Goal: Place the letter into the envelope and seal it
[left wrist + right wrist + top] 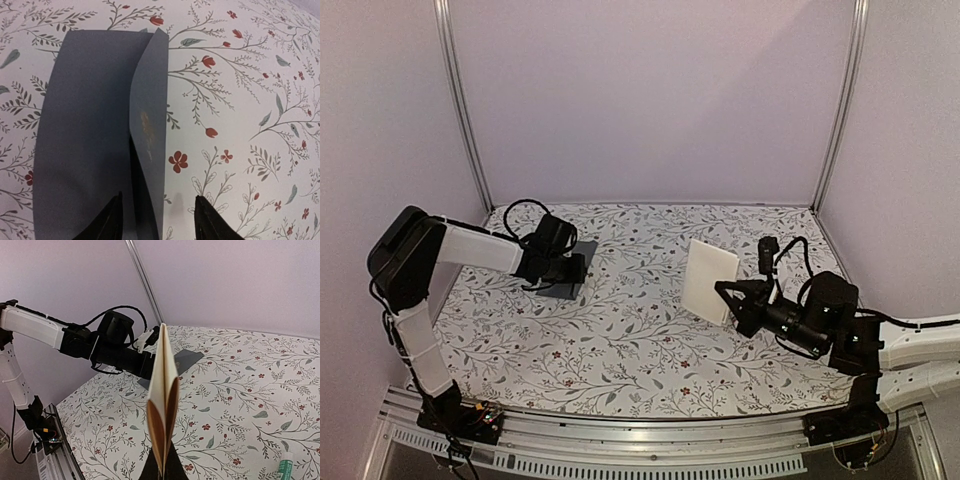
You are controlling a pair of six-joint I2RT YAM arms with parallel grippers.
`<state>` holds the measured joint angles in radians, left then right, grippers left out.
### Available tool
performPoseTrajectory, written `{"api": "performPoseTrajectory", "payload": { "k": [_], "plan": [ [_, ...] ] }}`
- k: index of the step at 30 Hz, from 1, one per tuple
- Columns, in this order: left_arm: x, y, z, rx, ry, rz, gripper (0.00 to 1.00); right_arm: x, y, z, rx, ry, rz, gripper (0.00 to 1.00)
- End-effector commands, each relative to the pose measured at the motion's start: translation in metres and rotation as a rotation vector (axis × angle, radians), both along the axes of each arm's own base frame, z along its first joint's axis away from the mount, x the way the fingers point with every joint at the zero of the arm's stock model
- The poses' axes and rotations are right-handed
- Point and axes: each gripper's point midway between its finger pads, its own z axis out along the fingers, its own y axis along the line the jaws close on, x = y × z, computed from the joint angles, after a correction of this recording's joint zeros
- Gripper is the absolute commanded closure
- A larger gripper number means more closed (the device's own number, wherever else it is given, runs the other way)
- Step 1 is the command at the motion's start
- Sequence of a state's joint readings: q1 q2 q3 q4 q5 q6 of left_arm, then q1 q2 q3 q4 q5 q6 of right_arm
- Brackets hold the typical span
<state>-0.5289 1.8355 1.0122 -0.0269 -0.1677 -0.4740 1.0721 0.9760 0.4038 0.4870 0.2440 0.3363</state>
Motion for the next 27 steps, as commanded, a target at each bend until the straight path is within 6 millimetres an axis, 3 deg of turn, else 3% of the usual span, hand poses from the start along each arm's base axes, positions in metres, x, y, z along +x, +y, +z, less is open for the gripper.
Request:
{"api": "performPoseTrajectory", "payload": {
  "k": [1, 7, 11, 15, 20, 27],
  "plan": [
    [0.008, -0.001, -0.008, 0.015, 0.016, -0.015, 0.55, -0.004, -0.003, -0.004, -0.003, 0.006, 0.018, 1.00],
    [0.011, -0.006, -0.017, 0.017, 0.028, -0.026, 0.80, -0.006, -0.002, -0.004, 0.001, 0.014, 0.027, 1.00],
    [0.005, -0.009, -0.012, 0.022, 0.010, -0.038, 0.95, -0.007, -0.002, -0.003, 0.003, 0.017, 0.032, 1.00],
    [-0.007, -0.016, -0.005, 0.065, -0.017, -0.054, 1.00, -0.006, -0.001, 0.001, 0.005, 0.021, 0.035, 1.00],
    [-0.036, -0.035, 0.007, 0.158, -0.050, -0.102, 1.00, -0.007, -0.001, 0.004, 0.002, 0.033, 0.035, 1.00],
    [-0.102, -0.094, 0.023, 0.245, -0.132, -0.357, 1.00, -0.006, -0.016, 0.009, -0.023, 0.058, -0.017, 1.00]
  ]
}}
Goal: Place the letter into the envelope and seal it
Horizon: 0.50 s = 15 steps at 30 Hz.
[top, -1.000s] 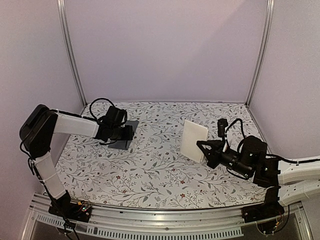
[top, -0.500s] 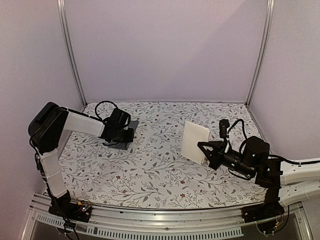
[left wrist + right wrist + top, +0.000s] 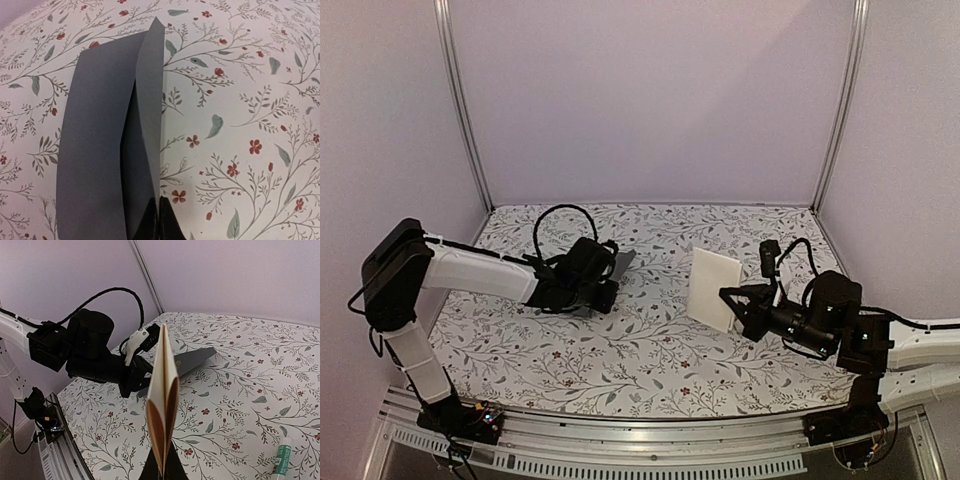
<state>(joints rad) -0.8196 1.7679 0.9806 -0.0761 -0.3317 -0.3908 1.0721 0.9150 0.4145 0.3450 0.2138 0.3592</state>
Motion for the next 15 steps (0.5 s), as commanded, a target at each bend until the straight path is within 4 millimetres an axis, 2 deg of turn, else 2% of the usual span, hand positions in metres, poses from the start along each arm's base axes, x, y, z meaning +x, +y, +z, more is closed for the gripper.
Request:
{"api": "performPoseTrajectory", "payload": {
  "k": [1, 6, 9, 11, 15],
  "plan": [
    [-0.042, -0.025, 0.010, 0.096, -0.060, -0.147, 1.00, 0.001, -0.013, 0.020, 0.022, 0.002, -0.042, 1.00],
    [-0.096, -0.058, 0.015, 0.165, -0.129, -0.334, 1.00, -0.010, -0.025, 0.036, 0.019, -0.046, -0.015, 1.00],
    [-0.128, -0.075, 0.019, 0.235, -0.211, -0.445, 1.00, -0.018, -0.029, 0.055, 0.011, -0.098, 0.023, 1.00],
    [-0.141, -0.081, 0.024, 0.297, -0.290, -0.473, 1.00, -0.020, -0.032, 0.064, -0.001, -0.121, 0.029, 1.00],
    [-0.147, -0.088, 0.036, 0.401, -0.445, -0.507, 1.00, -0.023, -0.029, 0.081, -0.036, -0.168, 0.061, 1.00]
  ]
}}
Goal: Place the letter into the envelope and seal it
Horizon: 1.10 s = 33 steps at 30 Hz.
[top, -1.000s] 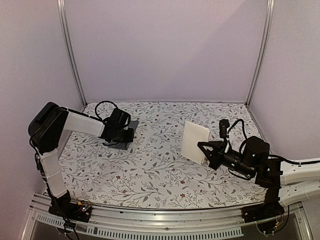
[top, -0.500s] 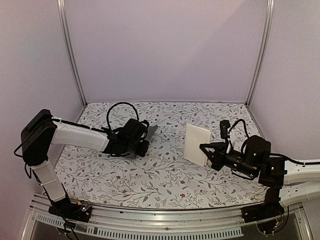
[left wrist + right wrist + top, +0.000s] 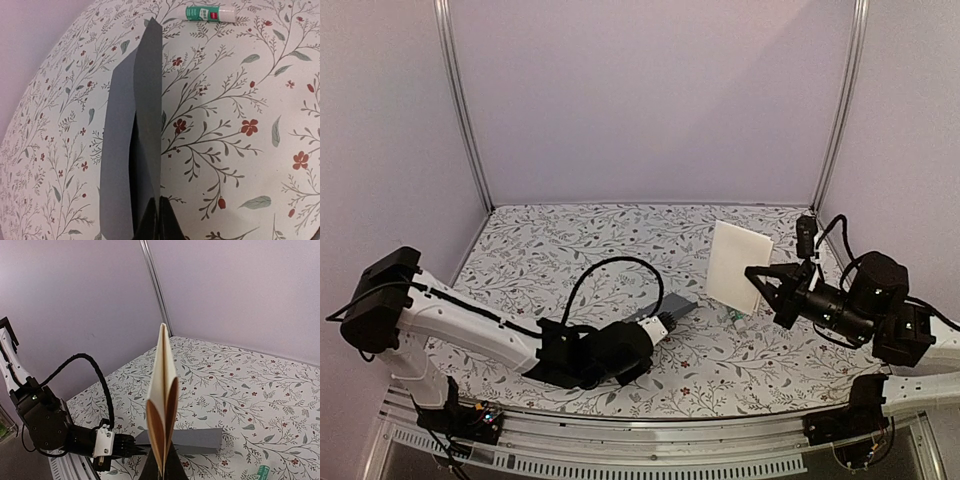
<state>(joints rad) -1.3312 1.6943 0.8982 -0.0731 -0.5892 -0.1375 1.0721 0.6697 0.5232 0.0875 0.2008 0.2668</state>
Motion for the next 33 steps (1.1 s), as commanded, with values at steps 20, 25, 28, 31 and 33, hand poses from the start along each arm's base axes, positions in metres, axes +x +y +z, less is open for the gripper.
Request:
{"api": "performPoseTrajectory", "payload": {
  "k": [20, 25, 28, 31, 33],
  "plan": [
    [-0.083, 0.017, 0.094, 0.192, -0.639, -0.795, 1.00, -0.003, 0.023, 0.036, -0.177, -0.057, 0.098, 1.00],
    [-0.113, 0.025, 0.096, 0.248, -0.781, -1.131, 1.00, -0.012, 0.035, 0.034, -0.172, -0.023, 0.177, 1.00],
    [-0.120, 0.032, 0.118, 0.158, -0.819, -1.246, 1.00, -0.021, 0.043, 0.033, -0.168, 0.009, 0.243, 1.00],
    [-0.108, 0.036, 0.123, 0.165, -0.859, -1.251, 1.00, -0.032, 0.050, 0.033, -0.153, 0.040, 0.309, 1.00],
    [-0.096, 0.035, 0.112, 0.231, -0.885, -1.235, 1.00, -0.041, 0.058, 0.031, -0.156, 0.058, 0.351, 1.00]
  ]
}}
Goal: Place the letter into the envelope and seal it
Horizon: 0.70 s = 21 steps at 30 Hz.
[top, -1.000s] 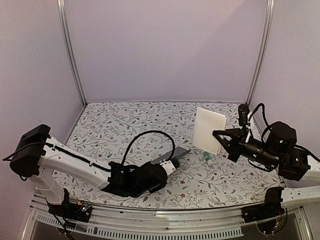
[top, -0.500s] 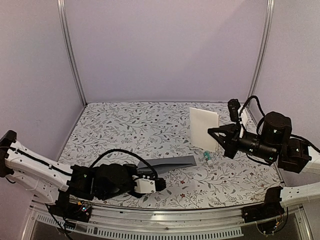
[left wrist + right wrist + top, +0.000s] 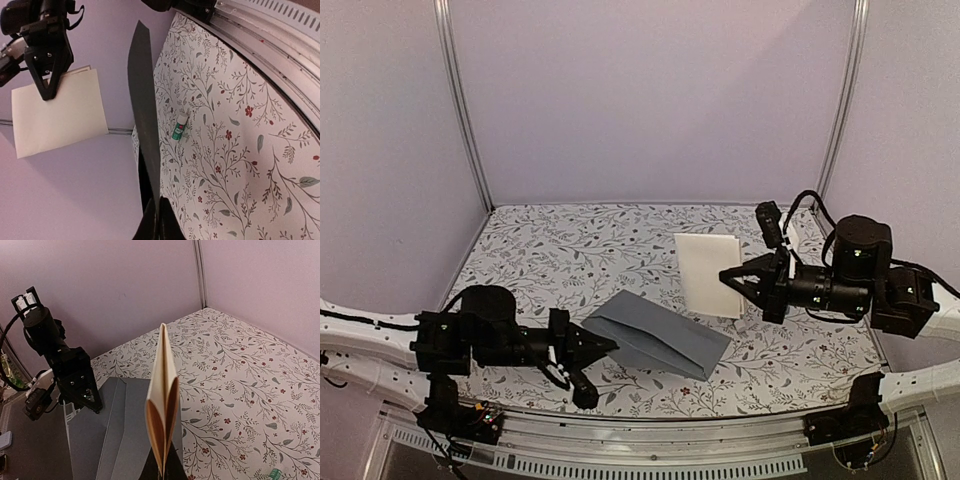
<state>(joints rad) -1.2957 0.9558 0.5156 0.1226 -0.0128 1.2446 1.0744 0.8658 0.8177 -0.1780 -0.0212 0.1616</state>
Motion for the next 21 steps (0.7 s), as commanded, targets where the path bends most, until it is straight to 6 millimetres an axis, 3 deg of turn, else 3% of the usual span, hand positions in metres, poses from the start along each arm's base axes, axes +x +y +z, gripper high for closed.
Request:
{"api": "performPoseTrajectory", "payload": {
  "k": [1, 4, 9, 21],
  "plan": [
    [0.002, -0.004, -0.022, 0.078, -0.139, -0.101, 1.00, -0.027, 0.016, 0.011, 0.026, 0.057, 0.127, 1.00],
    [0.008, -0.008, -0.033, 0.060, -0.244, -0.094, 1.00, -0.042, 0.027, 0.003, -0.009, 0.079, 0.167, 1.00],
    [0.008, -0.015, -0.045, 0.064, -0.258, -0.117, 1.00, -0.053, 0.033, -0.009, -0.052, 0.110, 0.165, 1.00],
    [0.009, -0.019, -0.056, 0.094, -0.252, -0.124, 1.00, -0.050, 0.053, -0.056, -0.165, 0.119, 0.047, 1.00]
  ]
}}
